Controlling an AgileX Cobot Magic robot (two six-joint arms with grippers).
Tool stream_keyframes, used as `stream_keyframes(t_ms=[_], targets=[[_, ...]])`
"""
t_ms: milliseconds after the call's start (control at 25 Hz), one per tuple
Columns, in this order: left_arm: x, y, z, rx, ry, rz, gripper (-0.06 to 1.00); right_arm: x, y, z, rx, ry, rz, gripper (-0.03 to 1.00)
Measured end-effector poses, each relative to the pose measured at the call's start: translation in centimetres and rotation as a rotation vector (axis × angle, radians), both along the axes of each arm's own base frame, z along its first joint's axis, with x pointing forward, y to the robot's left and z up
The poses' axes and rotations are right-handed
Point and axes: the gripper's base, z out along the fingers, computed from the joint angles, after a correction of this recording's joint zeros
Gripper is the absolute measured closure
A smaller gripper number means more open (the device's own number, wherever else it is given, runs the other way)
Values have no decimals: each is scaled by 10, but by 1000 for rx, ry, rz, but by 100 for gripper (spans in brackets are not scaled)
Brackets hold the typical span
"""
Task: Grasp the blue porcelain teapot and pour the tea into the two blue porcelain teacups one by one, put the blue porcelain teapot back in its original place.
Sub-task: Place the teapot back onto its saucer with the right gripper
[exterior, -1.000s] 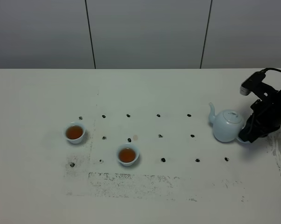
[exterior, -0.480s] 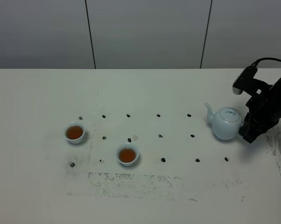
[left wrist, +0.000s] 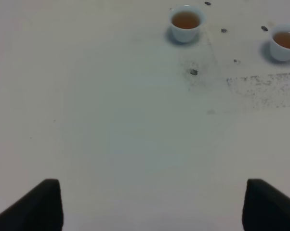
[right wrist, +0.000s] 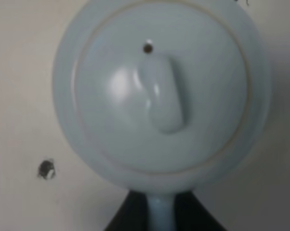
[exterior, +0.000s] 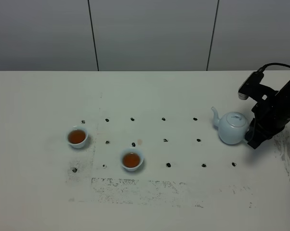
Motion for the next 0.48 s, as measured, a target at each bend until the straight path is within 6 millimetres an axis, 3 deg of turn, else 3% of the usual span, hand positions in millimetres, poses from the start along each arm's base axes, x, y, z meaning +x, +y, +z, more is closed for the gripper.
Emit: stream_keyframes(t_ms=[200,480], targets=[[0,0,0,0,0,0,18,0,0,-1,5,10,-45,80],[0,0,0,1,0,-1,18,1,0,-1,11,22,-115,43]])
